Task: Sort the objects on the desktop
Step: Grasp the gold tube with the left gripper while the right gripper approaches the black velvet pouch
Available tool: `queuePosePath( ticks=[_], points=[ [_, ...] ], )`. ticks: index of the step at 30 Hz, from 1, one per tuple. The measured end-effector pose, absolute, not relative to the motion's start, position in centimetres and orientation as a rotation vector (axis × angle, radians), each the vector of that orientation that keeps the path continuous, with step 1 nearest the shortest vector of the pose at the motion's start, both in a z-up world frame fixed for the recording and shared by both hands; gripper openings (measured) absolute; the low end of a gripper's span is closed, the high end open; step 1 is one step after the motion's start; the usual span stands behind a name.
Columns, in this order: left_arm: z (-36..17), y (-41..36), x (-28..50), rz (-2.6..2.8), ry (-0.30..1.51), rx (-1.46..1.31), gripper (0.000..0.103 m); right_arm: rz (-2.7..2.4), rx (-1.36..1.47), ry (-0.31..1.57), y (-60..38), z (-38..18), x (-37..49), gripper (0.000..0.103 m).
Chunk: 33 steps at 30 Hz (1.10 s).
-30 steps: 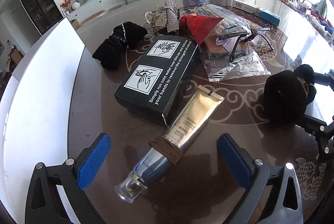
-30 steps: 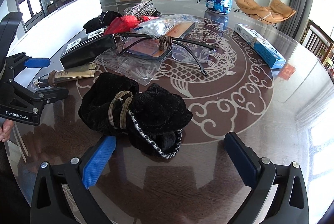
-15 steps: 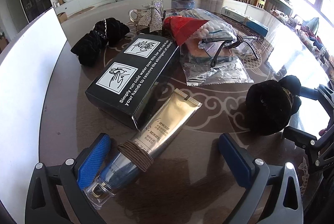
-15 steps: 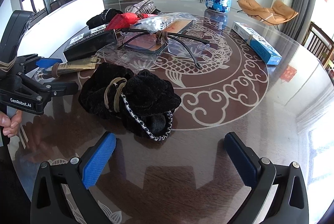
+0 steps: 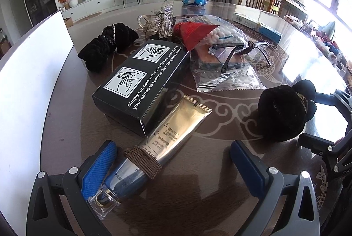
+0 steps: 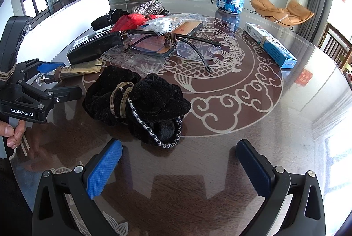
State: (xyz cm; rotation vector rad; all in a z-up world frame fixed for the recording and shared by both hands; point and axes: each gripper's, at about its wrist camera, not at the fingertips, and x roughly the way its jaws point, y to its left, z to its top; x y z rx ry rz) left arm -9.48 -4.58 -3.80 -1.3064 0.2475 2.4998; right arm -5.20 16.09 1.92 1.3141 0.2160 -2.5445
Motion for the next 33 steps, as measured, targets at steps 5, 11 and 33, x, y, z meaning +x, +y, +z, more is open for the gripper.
queuePosePath(
  ticks=[5, 11, 33],
  points=[
    [-3.83, -4.58, -9.6, 2.501, 0.247, -1.305, 0.103, -2.545, 1.314, 0.216, 16.08, 1.91, -5.21, 0.103],
    [-3.84, -4.58, -9.65, 2.505, 0.243, -1.305, 0.103, -2.545, 1.314, 0.216, 16.07, 1.92, -5.2, 0.103],
    [-3.9, -4.73, -9.68, 2.512, 0.237, -1.305, 0.103, -2.545, 1.313, 0.216, 16.06, 1.89, -5.17, 0.103]
  ],
)
